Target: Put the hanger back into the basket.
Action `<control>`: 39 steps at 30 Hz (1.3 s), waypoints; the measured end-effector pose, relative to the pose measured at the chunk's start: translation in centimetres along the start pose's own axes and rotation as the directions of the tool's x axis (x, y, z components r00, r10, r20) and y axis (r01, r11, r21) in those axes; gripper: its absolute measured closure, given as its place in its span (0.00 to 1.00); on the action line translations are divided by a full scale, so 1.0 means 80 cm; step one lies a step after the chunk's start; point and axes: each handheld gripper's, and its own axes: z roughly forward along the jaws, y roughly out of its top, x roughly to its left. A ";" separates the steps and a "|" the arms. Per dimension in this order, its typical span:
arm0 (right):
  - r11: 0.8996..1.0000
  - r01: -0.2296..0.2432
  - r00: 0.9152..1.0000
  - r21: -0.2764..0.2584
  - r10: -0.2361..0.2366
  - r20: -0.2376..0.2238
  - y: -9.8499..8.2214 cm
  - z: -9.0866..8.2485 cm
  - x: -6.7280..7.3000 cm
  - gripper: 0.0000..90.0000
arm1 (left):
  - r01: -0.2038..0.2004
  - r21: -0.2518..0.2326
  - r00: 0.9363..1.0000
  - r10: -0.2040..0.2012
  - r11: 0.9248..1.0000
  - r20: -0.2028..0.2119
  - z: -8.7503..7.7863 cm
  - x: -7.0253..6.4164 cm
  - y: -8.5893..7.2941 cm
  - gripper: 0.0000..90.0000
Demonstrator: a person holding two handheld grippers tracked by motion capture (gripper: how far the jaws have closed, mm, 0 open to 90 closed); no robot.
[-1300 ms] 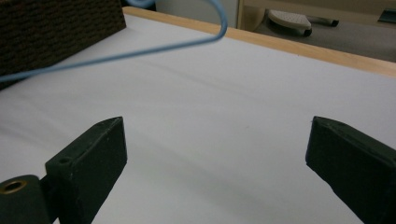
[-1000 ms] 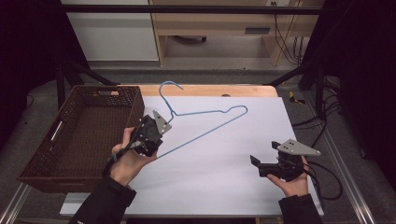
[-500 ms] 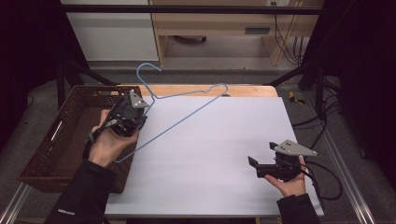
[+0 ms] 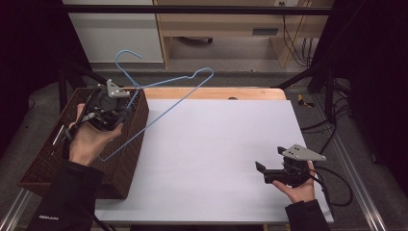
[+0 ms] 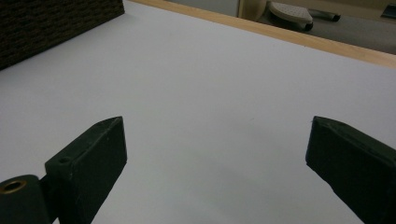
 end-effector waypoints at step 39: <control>1.000 -0.001 1.000 -0.004 0.001 -0.006 0.000 0.000 0.000 0.06 | 0.136 0.191 0.967 -0.087 0.972 -0.241 0.050 0.122 -0.124 0.96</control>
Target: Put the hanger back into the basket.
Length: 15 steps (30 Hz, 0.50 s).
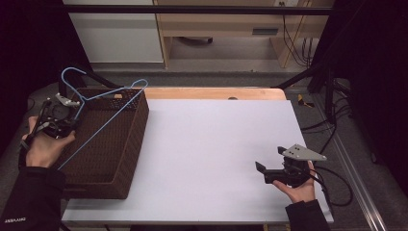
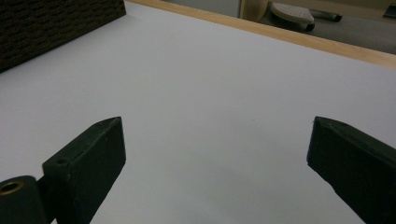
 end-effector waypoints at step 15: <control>1.000 -0.007 1.000 0.007 0.007 0.000 -0.002 0.001 -0.002 0.06 | -0.003 0.067 1.000 0.004 0.998 -0.005 0.041 -0.001 -0.029 0.96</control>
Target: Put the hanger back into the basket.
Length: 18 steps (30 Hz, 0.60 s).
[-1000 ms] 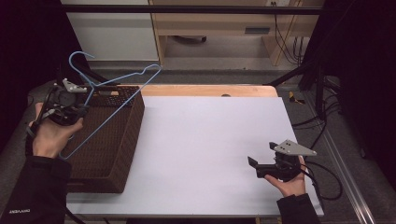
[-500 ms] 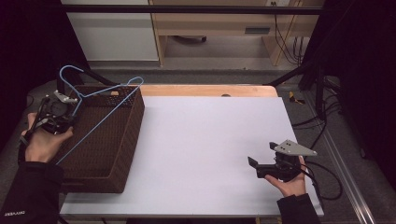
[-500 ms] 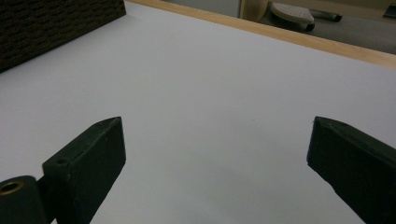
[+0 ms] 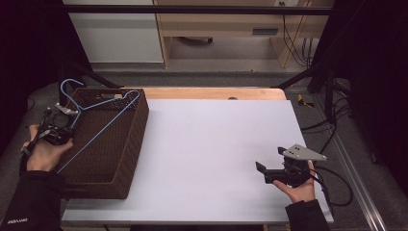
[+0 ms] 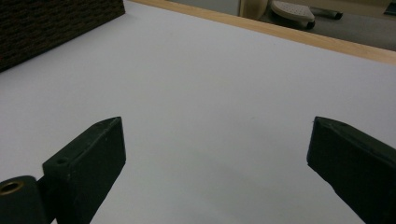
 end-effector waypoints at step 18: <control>1.000 -0.004 1.000 -0.016 0.004 -0.015 0.000 -0.002 0.000 0.06 | 0.044 0.046 0.992 -0.049 0.998 0.114 0.050 -0.022 -0.032 0.92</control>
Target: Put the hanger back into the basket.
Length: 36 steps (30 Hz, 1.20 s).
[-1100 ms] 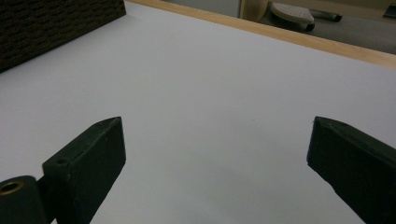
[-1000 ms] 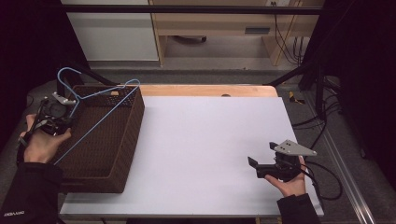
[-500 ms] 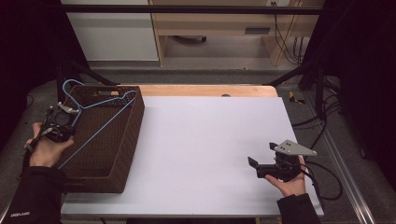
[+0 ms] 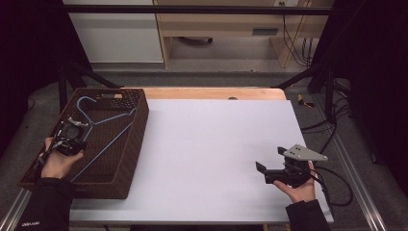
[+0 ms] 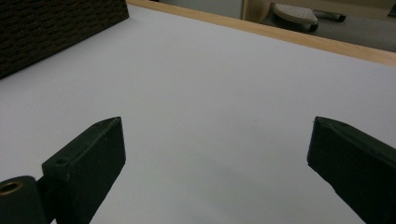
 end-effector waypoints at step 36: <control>1.000 -0.008 1.000 -0.029 0.008 -0.009 -0.002 -0.007 -0.002 0.05 | 0.207 -0.642 0.870 0.161 0.739 0.466 -0.114 -0.135 -0.042 0.14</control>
